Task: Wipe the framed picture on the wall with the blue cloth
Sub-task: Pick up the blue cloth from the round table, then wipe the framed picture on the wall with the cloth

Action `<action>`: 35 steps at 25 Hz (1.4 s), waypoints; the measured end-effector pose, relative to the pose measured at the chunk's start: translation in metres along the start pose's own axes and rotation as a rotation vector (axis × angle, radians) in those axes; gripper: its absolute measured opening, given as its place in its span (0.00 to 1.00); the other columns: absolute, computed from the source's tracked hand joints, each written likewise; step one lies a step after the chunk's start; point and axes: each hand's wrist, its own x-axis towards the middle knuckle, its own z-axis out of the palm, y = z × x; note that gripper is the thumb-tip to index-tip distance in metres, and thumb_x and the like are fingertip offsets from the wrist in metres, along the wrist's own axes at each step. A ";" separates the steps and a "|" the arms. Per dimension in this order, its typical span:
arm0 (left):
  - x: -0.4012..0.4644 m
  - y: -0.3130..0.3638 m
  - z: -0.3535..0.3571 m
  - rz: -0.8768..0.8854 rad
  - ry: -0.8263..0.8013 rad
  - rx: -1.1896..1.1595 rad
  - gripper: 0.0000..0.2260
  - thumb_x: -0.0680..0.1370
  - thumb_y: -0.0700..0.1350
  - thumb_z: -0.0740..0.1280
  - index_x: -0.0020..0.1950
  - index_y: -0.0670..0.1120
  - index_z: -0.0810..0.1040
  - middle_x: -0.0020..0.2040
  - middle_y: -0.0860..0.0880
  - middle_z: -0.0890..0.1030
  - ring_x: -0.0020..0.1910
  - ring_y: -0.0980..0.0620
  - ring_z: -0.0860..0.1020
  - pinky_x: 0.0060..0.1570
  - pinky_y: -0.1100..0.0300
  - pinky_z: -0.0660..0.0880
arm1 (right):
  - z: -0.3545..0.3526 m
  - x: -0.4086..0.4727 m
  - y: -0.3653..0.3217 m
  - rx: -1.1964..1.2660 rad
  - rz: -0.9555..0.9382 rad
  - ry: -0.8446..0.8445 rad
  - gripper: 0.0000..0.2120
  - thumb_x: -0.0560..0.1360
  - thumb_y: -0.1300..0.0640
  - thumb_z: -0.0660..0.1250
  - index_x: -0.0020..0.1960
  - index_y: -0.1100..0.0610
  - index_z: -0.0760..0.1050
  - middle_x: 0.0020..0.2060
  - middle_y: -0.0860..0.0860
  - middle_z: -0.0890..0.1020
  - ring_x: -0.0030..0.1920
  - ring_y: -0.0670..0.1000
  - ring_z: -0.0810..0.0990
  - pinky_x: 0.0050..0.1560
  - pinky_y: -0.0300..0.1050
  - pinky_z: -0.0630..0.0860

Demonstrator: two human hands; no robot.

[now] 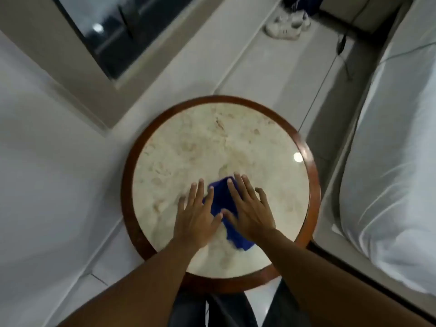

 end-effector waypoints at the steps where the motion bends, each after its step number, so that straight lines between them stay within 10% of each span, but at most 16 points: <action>1: 0.009 -0.002 0.017 -0.019 -0.019 0.004 0.33 0.80 0.62 0.50 0.80 0.48 0.50 0.82 0.42 0.50 0.80 0.41 0.50 0.75 0.38 0.59 | 0.021 0.003 0.001 0.014 -0.002 -0.029 0.37 0.80 0.33 0.48 0.81 0.54 0.46 0.80 0.54 0.44 0.80 0.56 0.47 0.73 0.60 0.61; 9: 0.027 -0.027 0.056 0.139 0.274 0.173 0.28 0.81 0.56 0.53 0.79 0.46 0.56 0.81 0.44 0.59 0.80 0.42 0.55 0.76 0.36 0.53 | 0.062 0.012 0.009 0.013 -0.114 0.109 0.40 0.78 0.34 0.54 0.81 0.57 0.51 0.80 0.60 0.48 0.80 0.57 0.47 0.73 0.51 0.57; 16: 0.033 -0.019 0.040 0.184 0.185 0.227 0.26 0.81 0.51 0.53 0.78 0.42 0.59 0.78 0.44 0.66 0.78 0.41 0.61 0.75 0.40 0.60 | 0.064 0.006 -0.016 0.017 -0.021 0.165 0.37 0.75 0.58 0.70 0.78 0.65 0.57 0.78 0.61 0.58 0.77 0.59 0.59 0.71 0.51 0.63; 19: 0.022 -0.011 0.010 0.152 0.086 0.120 0.29 0.80 0.54 0.43 0.79 0.43 0.55 0.79 0.45 0.63 0.79 0.43 0.56 0.76 0.41 0.60 | 0.043 0.007 -0.026 0.121 0.022 0.173 0.27 0.82 0.55 0.56 0.78 0.62 0.58 0.78 0.57 0.61 0.77 0.55 0.62 0.74 0.45 0.55; 25: -0.008 0.002 -0.111 0.089 0.135 0.023 0.26 0.84 0.53 0.48 0.80 0.47 0.45 0.82 0.48 0.54 0.81 0.45 0.47 0.77 0.47 0.56 | -0.087 0.002 -0.088 0.624 0.148 0.271 0.35 0.78 0.44 0.35 0.78 0.56 0.60 0.76 0.53 0.66 0.76 0.53 0.62 0.73 0.40 0.49; 35: -0.150 -0.014 -0.444 0.057 0.763 0.239 0.25 0.83 0.54 0.44 0.79 0.49 0.44 0.82 0.46 0.54 0.80 0.45 0.50 0.77 0.43 0.60 | -0.387 0.029 -0.241 0.941 -0.344 0.832 0.25 0.85 0.48 0.46 0.77 0.58 0.62 0.72 0.55 0.72 0.72 0.53 0.71 0.71 0.61 0.66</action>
